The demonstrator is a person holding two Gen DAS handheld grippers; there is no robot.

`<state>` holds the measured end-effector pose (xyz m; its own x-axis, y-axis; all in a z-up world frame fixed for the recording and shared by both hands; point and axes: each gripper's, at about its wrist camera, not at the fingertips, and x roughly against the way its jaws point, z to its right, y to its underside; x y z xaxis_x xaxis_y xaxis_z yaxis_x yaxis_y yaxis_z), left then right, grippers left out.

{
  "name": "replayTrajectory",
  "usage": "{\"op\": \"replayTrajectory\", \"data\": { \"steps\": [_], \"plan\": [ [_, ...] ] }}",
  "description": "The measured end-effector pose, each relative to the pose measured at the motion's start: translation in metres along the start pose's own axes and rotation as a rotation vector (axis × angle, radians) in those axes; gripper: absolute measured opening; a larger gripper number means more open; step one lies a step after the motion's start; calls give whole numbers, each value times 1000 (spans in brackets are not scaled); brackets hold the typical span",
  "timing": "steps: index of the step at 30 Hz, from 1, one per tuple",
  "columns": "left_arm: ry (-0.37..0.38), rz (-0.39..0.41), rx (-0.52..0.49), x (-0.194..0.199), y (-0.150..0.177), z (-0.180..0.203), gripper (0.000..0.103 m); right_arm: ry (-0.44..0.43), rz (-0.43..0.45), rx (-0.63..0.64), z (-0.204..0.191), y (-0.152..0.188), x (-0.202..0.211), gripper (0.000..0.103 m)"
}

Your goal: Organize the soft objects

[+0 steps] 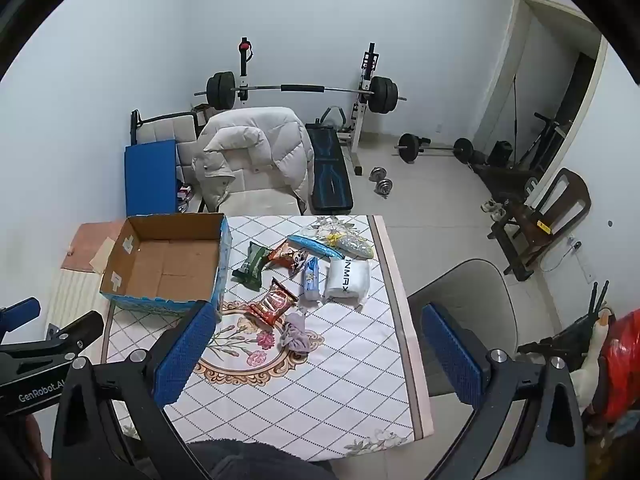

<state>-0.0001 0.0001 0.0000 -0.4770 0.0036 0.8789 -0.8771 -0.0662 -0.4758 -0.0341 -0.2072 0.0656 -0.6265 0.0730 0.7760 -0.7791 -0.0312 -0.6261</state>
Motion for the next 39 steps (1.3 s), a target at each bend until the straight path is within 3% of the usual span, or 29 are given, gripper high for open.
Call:
{"op": "replayTrajectory", "data": {
  "steps": [15,39],
  "plan": [
    [-3,2,1,3,-15,0,103,-3,15,3,0,0,3,103],
    [-11,44,-5,17,-11,2,103,-6,20,0,-5,-6,11,103]
  ]
}}
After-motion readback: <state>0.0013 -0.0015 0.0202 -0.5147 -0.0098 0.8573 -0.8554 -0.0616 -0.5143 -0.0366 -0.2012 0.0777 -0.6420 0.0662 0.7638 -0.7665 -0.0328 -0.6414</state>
